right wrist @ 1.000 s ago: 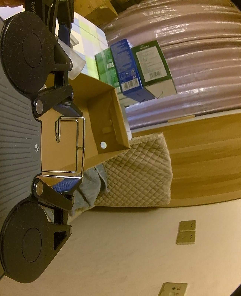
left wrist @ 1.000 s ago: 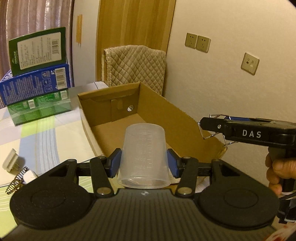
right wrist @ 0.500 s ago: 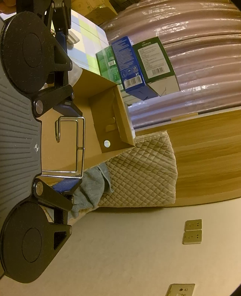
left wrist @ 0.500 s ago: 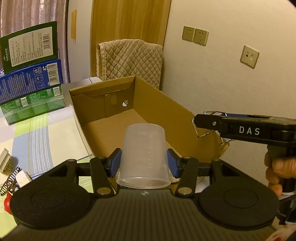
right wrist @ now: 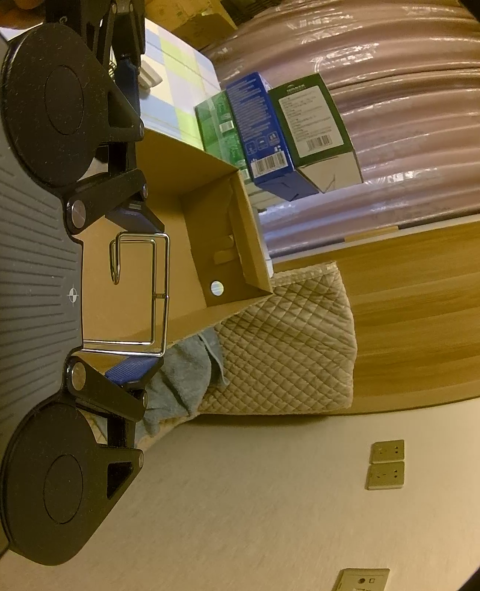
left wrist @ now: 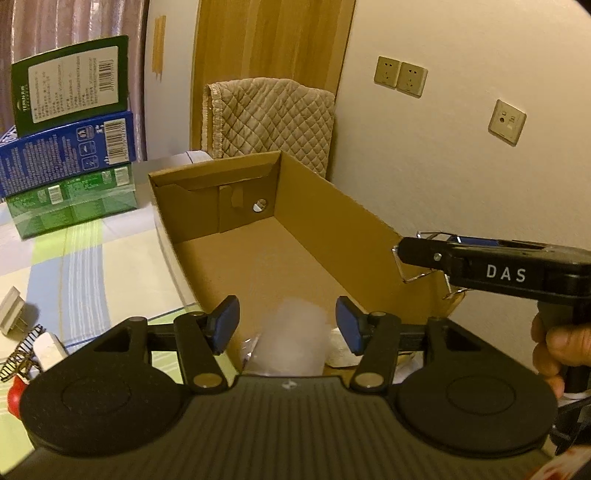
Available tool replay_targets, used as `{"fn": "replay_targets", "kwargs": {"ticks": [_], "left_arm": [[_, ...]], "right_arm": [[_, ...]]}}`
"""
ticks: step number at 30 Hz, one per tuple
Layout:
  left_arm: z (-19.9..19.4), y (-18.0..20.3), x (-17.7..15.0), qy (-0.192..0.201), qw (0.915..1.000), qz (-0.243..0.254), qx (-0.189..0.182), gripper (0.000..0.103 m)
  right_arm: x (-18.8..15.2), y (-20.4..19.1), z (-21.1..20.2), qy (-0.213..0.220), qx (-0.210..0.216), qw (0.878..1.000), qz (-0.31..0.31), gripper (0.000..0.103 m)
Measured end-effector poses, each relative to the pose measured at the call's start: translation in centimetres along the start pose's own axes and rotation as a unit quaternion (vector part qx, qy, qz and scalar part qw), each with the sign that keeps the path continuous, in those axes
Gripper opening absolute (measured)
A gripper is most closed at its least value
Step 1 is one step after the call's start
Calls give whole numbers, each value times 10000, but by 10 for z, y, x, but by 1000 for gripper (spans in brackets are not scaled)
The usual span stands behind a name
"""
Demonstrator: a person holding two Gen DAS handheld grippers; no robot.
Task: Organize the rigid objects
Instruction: 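Open the left tool to drop the cup into the box, then withdraw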
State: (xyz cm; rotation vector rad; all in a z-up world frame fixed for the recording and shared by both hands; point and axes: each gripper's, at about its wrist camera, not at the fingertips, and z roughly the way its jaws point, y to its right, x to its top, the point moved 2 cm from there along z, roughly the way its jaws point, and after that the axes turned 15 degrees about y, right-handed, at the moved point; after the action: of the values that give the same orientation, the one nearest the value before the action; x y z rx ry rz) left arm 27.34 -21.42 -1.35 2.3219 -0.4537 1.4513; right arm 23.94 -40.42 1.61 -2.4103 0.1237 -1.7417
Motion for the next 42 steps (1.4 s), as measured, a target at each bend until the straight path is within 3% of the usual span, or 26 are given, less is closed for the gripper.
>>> {"fn": "replay_targets", "kwargs": {"ticks": [42], "left_arm": [[-13,-10,1,46,10000,-53,69,52]], "right_arm": [[-9,2,9,-130,60,9998,115,67]]}}
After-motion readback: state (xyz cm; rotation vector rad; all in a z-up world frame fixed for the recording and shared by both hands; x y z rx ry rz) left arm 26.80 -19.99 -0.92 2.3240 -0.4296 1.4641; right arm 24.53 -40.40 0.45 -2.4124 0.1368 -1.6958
